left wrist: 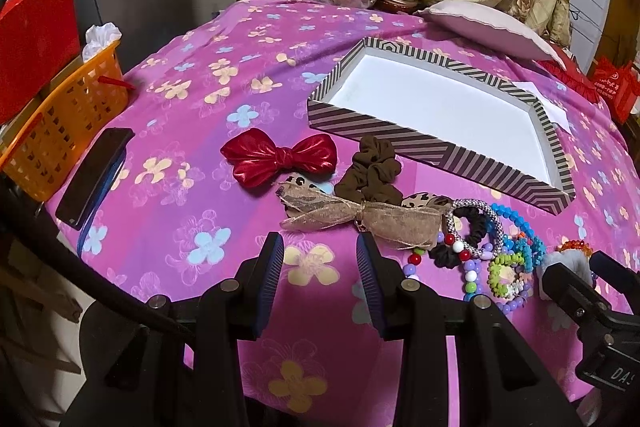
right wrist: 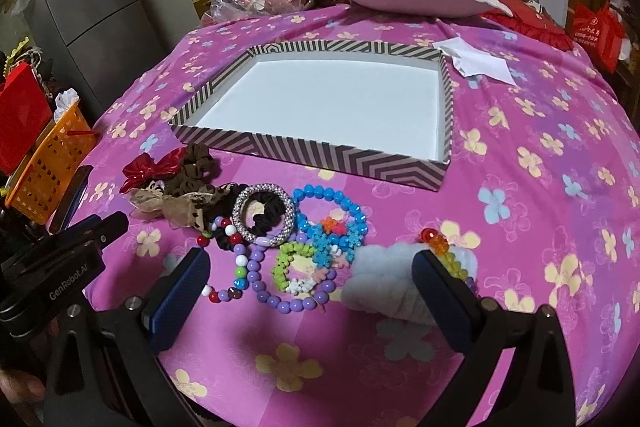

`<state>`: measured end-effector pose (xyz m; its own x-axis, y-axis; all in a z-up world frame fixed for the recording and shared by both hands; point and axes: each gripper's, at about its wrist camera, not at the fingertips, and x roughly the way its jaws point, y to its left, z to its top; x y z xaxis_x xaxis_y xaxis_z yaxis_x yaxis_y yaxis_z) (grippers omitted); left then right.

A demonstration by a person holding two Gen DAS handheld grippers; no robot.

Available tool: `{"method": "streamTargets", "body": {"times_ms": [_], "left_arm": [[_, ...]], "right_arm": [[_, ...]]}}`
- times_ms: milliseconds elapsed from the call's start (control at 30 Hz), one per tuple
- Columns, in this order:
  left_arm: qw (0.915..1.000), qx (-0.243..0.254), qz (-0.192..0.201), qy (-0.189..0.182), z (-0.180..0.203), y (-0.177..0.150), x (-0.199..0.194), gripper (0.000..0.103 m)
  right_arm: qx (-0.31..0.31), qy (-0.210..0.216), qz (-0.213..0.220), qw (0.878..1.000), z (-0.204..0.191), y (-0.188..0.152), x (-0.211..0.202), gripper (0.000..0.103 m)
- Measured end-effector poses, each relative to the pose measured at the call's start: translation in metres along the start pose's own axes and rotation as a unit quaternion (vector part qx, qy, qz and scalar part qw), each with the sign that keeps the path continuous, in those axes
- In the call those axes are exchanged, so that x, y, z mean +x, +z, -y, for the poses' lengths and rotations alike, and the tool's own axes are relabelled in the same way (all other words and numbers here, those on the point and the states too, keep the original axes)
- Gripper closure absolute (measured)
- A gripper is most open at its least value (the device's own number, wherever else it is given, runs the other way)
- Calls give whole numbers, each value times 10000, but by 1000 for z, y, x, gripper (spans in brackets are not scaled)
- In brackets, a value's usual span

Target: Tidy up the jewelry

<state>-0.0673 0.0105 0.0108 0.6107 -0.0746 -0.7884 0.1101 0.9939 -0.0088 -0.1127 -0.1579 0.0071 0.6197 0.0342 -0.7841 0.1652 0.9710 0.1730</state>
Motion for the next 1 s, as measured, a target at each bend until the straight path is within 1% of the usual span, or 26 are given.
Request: {"method": "streamTargets", "body": {"times_ms": [400, 700, 1000], "left_arm": [[10000, -12, -12, -56, -1, 0, 0, 44], [10000, 1, -16, -62, -1, 0, 0, 44], [9999, 10, -55, -95, 2, -1, 0, 44]], "right_arm": [[132, -24, -77, 9999, 3, -2, 1, 0], [-50, -92, -68, 9999, -5, -4, 1, 1], [-242, -87, 97, 9996, -11, -6, -3, 1]]}}
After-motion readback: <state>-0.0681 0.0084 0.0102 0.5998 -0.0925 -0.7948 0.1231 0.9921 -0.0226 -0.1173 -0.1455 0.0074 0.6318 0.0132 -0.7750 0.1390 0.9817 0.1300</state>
